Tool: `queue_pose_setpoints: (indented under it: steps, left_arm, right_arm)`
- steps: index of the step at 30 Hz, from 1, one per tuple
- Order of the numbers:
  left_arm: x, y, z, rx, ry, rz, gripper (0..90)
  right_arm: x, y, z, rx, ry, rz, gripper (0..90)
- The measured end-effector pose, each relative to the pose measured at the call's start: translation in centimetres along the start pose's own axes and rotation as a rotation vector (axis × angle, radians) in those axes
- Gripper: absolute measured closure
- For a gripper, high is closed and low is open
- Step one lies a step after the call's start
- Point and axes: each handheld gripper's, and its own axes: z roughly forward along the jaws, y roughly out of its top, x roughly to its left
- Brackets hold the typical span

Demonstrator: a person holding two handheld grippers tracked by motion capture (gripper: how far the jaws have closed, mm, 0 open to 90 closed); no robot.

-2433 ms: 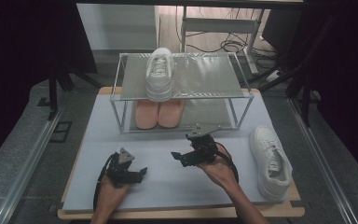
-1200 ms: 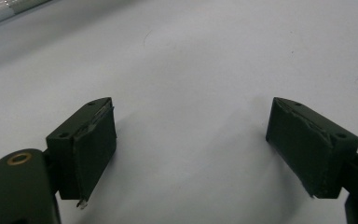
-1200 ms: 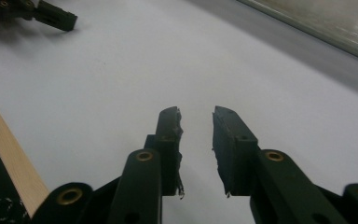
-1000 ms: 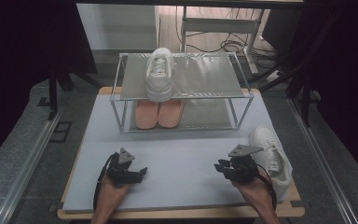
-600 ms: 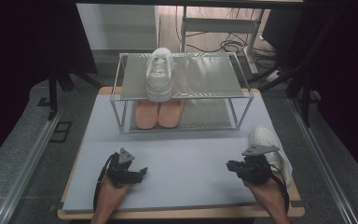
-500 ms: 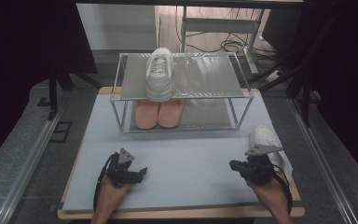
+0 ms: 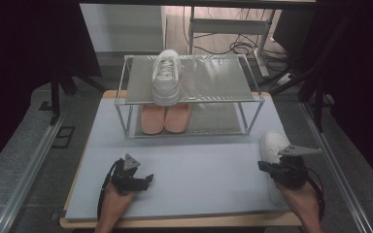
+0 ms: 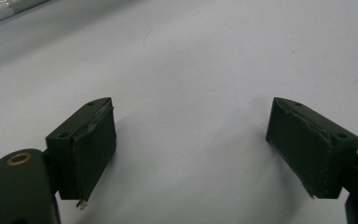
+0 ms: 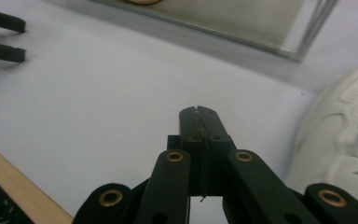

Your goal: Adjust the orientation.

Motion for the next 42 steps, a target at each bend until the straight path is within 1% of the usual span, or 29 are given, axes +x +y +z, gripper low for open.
queue_pose_setpoints:
  steps: [7, 9, 10, 16, 27, 28, 30, 31, 32, 37, 42]
  left_arm:
    - [0.0, 0.0, 0.0, 0.0, 0.0, 0.0, 15.9]
    - [0.0, 0.0, 0.0, 0.0, 0.0, 0.0, 15.9]
    - [0.0, 0.0, 0.0, 0.0, 0.0, 0.0, 15.9]
    - [0.0, 0.0, 0.0, 0.0, 0.0, 0.0, 15.9]
    - [0.0, 0.0, 0.0, 0.0, 0.0, 0.0, 15.9]
    - [0.0, 0.0, 0.0, -0.001, 0.002, 0.001, 15.9]
    - [0.0, 0.0, 0.0, 0.001, 0.0, 0.0, 15.9]
    - [0.0, 0.0, 0.0, 0.0, 0.0, 0.0, 15.9]
    - [0.0, 0.0, 0.0, -0.001, 0.0, 0.0, 15.9]
    - [0.0, 0.0, 0.0, 0.0, 0.0, 0.0, 15.9]
    - [0.0, 0.0, 0.0, 0.001, 0.0, 0.0, 15.9]
  right_arm:
    - [-1.8, -0.2, -0.9, -0.011, -0.053, 0.035, 89.6]
    - [-2.0, -0.3, -0.9, -0.012, -0.059, 0.037, 89.2]
    - [-2.6, -0.7, -0.9, -0.009, -0.074, 0.047, 89.2]
    - [-3.6, -1.2, -0.9, -0.011, -0.098, 0.07, 89.6]
    - [-4.8, -0.9, -2.1, -0.027, -0.148, 0.089, 89.6]
    - [-5.2, -1.0, -2.3, -0.025, -0.156, 0.099, 89.4]
    - [-5.7, -1.1, -2.4, -0.027, -0.147, 0.12, 89.1]
    - [-5.9, -1.1, -2.5, -0.024, -0.15, 0.121, 89.1]
    - [-6.1, -1.1, -2.6, -0.016, -0.17, 0.117, 89.2]
    - [-7.0, -1.1, -3.2, -0.015, -0.201, 0.131, 89.5]
    - [-8.2, -1.5, -3.3, -0.003, -0.236, 0.158, 89.8]
